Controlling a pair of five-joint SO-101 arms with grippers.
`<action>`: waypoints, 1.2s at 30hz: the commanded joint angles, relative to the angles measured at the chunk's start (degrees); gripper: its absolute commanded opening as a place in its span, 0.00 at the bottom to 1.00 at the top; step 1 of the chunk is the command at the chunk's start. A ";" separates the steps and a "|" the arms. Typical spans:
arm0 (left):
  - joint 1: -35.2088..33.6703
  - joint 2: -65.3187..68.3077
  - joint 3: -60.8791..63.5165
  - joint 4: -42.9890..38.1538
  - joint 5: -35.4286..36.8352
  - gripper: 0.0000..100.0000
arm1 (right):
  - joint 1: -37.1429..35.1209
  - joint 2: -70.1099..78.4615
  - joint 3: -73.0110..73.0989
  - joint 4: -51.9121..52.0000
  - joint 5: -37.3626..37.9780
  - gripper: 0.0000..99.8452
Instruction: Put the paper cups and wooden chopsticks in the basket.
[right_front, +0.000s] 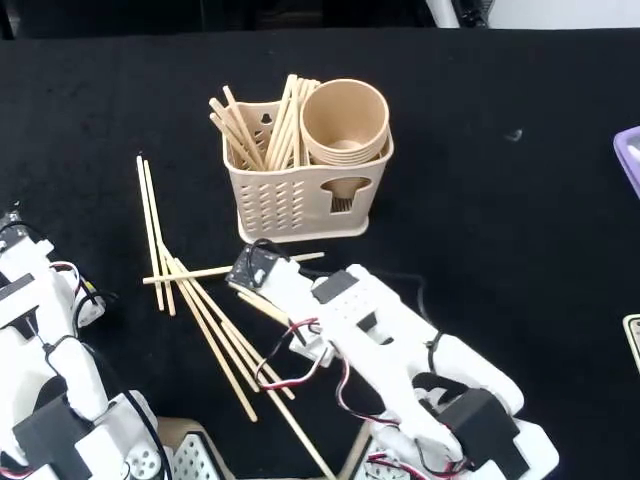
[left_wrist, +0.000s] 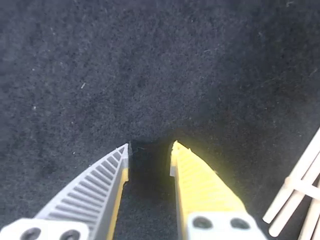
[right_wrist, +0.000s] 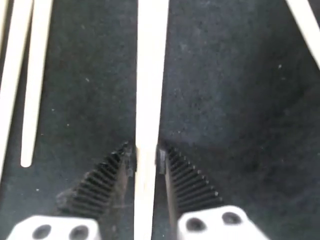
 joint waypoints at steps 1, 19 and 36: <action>-1.01 -0.62 -2.77 -0.18 0.44 0.14 | 1.14 -1.10 -0.22 -0.26 -0.44 0.01; -0.84 -0.62 -2.86 -0.18 0.44 0.14 | 3.08 -39.52 -15.16 22.42 -2.90 0.01; -0.84 -0.62 -2.86 -0.18 0.44 0.14 | 0.26 -44.26 -28.62 -21.63 -15.21 0.01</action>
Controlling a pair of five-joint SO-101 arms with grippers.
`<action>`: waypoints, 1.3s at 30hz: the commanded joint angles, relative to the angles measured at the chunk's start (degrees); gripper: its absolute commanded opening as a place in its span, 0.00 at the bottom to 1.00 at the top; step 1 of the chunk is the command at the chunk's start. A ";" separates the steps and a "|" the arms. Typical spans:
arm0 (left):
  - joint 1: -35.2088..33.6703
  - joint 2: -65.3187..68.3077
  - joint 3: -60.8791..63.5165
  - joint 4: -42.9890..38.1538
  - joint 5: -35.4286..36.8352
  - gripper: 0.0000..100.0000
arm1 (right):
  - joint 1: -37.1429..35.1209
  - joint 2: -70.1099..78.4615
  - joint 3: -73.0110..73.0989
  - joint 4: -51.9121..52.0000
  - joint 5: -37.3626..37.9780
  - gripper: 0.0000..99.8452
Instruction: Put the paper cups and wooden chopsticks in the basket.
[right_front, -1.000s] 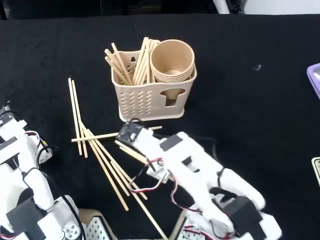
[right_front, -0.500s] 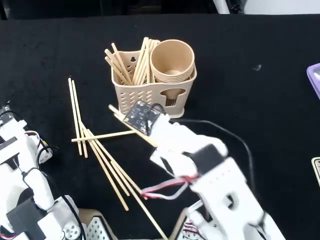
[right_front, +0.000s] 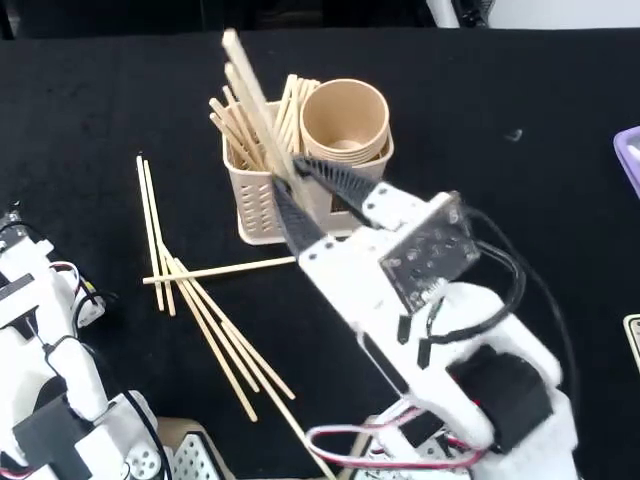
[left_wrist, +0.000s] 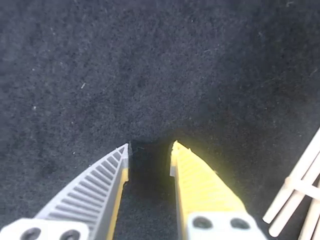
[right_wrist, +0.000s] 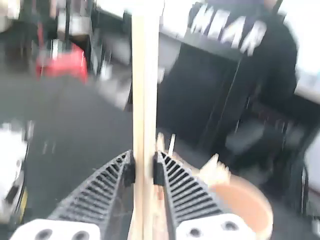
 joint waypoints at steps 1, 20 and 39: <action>-0.84 -0.62 -2.86 -0.18 0.44 0.14 | -0.53 3.12 7.43 -21.80 -0.79 0.01; -0.66 -0.62 -2.86 0.00 0.44 0.14 | 8.35 29.32 17.71 -53.54 -8.97 0.01; -0.66 -0.62 -2.86 -0.09 0.44 0.14 | 6.59 21.32 6.11 -22.77 -8.79 0.17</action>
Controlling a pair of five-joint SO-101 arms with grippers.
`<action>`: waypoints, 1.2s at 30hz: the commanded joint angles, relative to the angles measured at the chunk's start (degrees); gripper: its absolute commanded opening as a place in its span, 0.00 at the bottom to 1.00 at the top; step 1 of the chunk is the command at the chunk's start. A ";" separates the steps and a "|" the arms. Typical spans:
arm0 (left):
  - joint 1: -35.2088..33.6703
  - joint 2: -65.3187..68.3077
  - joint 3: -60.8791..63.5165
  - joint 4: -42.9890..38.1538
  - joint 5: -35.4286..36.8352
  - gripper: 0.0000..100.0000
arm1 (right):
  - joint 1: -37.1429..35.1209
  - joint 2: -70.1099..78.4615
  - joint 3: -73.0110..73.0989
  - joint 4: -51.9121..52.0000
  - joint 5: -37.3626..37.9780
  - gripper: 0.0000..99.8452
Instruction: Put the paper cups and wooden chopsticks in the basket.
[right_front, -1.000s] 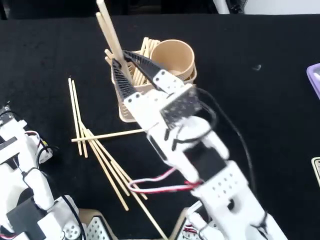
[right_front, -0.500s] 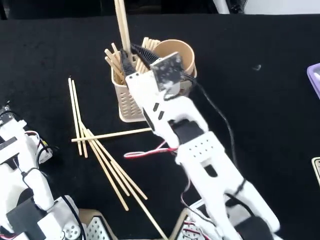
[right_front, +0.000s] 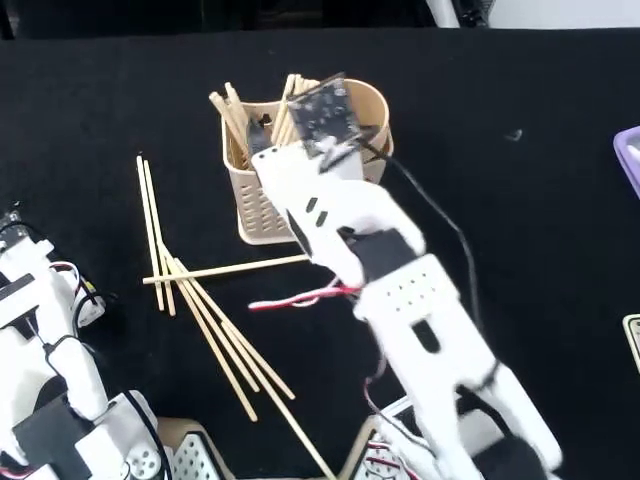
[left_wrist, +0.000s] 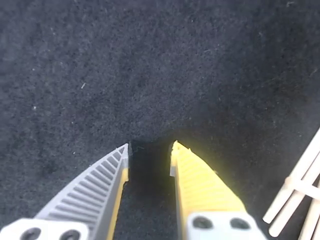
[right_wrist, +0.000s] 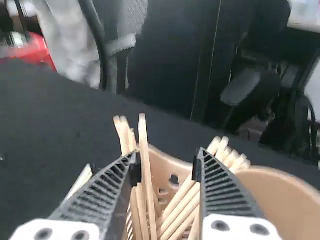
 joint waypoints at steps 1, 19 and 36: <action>-0.66 -0.62 -2.86 -0.09 0.44 0.14 | -0.88 -9.80 -4.35 8.70 -0.09 0.17; -0.57 -0.53 -2.86 -0.18 0.44 0.14 | -22.42 -13.93 32.31 17.93 0.00 0.29; -0.66 -0.35 -2.95 -0.18 0.44 0.14 | -27.60 18.77 18.86 27.69 0.09 0.28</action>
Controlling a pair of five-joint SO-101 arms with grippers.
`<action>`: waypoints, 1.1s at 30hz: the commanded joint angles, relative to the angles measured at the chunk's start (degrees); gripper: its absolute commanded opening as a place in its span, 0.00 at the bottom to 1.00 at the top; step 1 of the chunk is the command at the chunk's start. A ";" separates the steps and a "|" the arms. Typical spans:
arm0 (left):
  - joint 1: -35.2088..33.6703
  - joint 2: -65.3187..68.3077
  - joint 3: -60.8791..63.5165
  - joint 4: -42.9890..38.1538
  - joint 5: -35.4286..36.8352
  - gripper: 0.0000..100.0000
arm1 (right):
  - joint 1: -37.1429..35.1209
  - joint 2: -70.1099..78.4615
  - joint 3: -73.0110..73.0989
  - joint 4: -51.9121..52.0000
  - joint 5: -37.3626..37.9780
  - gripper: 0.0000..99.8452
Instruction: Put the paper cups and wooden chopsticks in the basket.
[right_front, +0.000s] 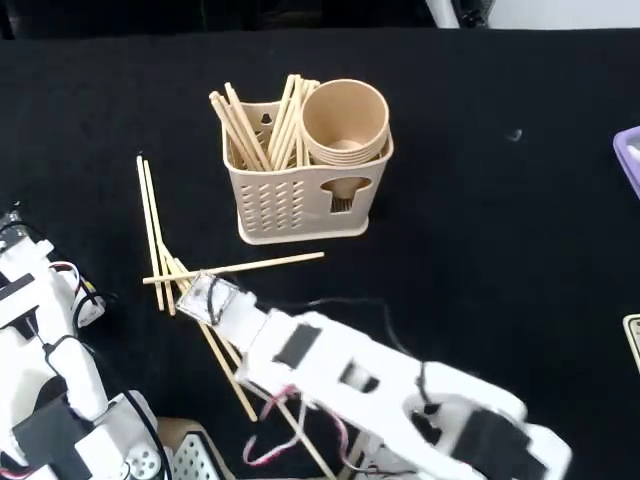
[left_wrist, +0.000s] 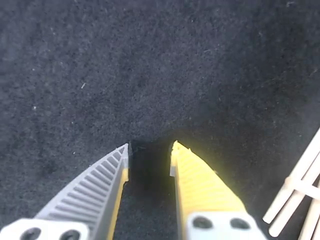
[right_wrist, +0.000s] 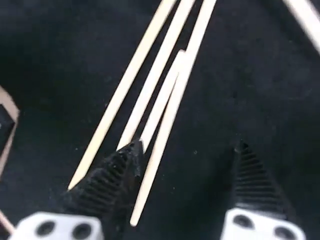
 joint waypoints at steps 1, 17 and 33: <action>-0.66 -0.35 -2.86 -0.18 0.44 0.14 | 1.14 7.69 -7.78 5.45 0.09 0.28; -0.66 -0.53 -2.86 -0.18 0.44 0.14 | 3.60 3.47 -15.60 11.52 0.18 0.10; -0.66 -0.53 -2.86 -0.18 0.44 0.14 | -3.25 -6.11 -5.93 19.25 2.20 0.24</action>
